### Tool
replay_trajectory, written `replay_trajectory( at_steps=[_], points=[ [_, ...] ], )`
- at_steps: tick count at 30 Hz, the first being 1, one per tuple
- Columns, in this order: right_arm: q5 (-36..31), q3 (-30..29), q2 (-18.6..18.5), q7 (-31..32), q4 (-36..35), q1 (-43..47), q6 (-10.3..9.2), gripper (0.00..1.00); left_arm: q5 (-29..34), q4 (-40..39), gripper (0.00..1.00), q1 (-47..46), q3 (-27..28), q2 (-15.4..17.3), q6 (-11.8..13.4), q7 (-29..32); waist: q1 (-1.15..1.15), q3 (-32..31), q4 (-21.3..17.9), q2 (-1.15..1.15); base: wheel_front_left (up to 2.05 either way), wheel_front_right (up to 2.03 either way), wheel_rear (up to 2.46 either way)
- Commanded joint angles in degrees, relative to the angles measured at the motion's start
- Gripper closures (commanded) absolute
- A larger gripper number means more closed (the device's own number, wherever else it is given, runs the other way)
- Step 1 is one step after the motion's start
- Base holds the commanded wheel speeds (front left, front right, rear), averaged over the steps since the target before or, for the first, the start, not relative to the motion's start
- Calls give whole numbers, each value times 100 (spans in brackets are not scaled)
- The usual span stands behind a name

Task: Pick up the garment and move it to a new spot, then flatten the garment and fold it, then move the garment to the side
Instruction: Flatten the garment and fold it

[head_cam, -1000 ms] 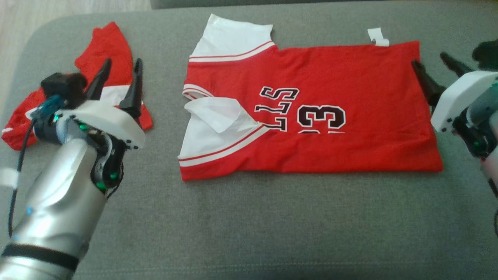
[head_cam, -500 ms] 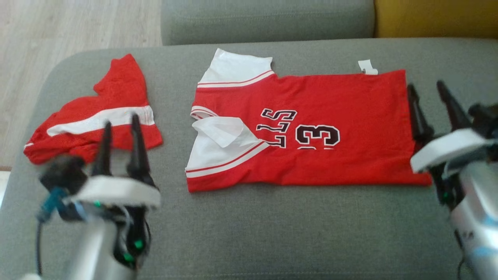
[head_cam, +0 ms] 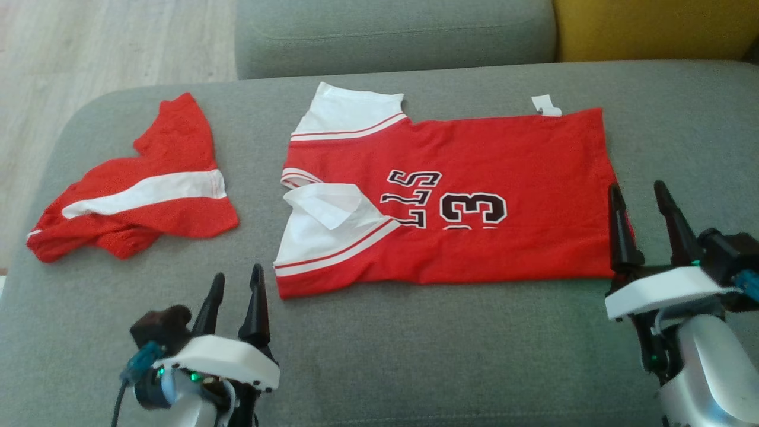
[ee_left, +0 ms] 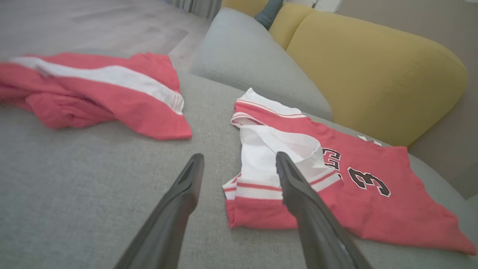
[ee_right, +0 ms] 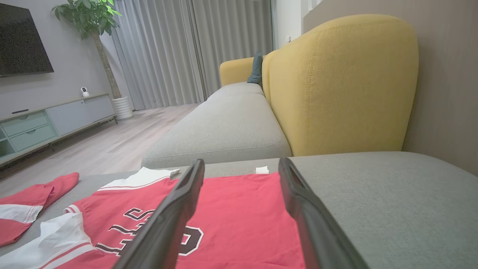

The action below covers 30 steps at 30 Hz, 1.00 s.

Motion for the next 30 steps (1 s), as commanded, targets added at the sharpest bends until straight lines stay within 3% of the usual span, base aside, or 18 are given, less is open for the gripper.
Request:
replay_trajectory(
  at_steps=[1,8,16,30],
  points=[
    [-63,66,30,64,-296,-152,-4,0,-231,-20,0,-326,146,-12,-65,-34,0,28,-62,0,0,0,0],
    [-95,146,44,318,-748,-95,-4,0,-276,830,0,-741,-221,-20,-80,185,0,176,-274,0,0,0,0],
    [-41,118,3,354,-1002,-91,-4,0,-139,1707,0,-1183,-269,12,284,224,0,369,-523,0,0,0,0],
    [-189,-88,52,460,-966,-121,-4,0,-110,2658,0,-1610,-505,17,102,352,0,508,-629,0,0,0,0]
  ],
)
